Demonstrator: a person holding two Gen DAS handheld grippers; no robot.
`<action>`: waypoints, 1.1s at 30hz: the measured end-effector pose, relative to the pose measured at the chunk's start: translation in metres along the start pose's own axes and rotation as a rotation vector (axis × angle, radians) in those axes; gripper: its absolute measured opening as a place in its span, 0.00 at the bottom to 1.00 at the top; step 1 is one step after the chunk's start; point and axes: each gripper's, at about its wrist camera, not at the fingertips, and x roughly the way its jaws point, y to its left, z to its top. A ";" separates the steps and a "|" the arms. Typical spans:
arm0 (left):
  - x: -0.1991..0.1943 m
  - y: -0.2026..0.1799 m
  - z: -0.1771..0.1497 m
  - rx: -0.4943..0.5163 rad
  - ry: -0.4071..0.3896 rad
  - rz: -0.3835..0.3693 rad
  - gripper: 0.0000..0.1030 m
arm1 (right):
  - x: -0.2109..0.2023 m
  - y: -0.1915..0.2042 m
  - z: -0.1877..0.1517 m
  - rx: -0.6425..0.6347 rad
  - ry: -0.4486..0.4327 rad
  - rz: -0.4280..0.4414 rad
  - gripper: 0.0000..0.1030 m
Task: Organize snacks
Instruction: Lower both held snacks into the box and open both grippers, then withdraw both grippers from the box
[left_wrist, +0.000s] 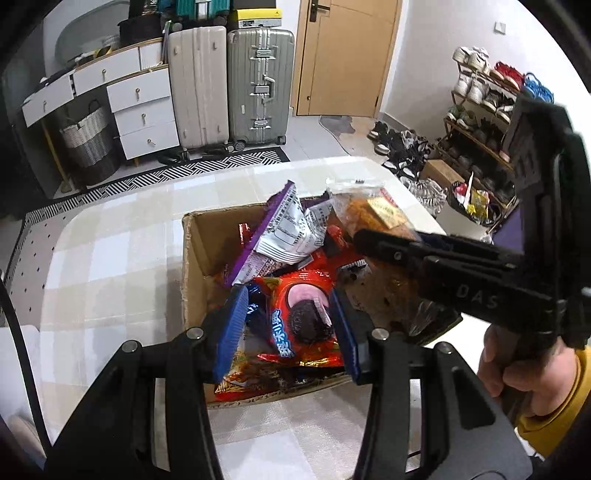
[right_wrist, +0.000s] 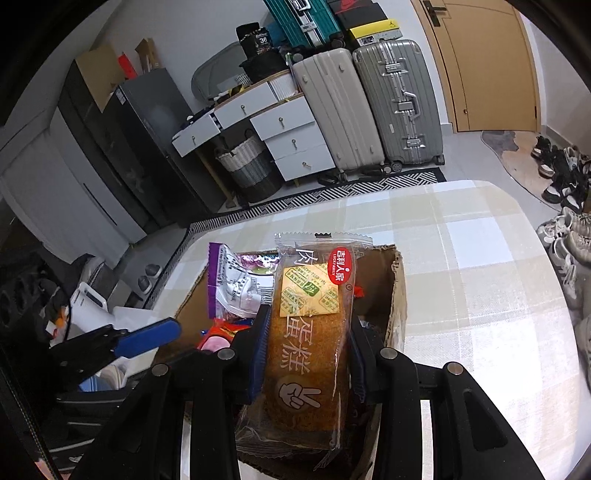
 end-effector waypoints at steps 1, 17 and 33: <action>-0.002 0.002 0.000 -0.004 0.000 0.003 0.42 | 0.001 0.001 0.000 -0.004 0.004 -0.005 0.36; -0.017 0.018 -0.010 -0.058 -0.001 0.015 0.57 | -0.014 0.021 -0.006 -0.111 0.026 -0.107 0.50; -0.131 -0.017 -0.027 -0.050 -0.144 0.104 0.76 | -0.133 0.068 -0.031 -0.236 -0.180 -0.094 0.51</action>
